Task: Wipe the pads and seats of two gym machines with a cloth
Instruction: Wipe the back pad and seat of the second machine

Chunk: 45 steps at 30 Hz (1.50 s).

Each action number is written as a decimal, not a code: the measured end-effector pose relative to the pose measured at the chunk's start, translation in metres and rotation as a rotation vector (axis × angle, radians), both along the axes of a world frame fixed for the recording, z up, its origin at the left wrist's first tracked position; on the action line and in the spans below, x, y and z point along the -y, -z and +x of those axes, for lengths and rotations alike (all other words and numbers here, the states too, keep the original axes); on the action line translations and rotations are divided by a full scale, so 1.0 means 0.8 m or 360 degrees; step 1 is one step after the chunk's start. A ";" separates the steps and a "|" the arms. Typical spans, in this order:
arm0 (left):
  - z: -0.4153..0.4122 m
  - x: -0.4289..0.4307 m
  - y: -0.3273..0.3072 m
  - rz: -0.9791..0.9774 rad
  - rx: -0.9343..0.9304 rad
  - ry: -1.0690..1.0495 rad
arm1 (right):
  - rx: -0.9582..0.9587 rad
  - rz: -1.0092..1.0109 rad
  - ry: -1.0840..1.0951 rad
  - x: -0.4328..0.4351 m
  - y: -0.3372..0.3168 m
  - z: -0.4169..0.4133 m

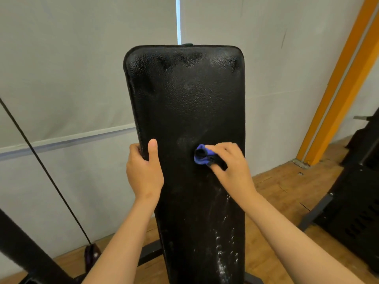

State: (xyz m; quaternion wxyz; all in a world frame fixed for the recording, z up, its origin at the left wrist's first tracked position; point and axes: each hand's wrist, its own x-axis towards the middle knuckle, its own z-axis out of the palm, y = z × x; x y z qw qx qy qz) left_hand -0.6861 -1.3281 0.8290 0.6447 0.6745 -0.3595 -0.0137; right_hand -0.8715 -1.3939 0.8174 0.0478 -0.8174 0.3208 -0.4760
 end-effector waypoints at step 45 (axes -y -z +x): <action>-0.016 -0.016 0.074 -0.0264 -0.0241 0.0135 | 0.0175 0.0043 -0.0320 -0.042 -0.021 0.065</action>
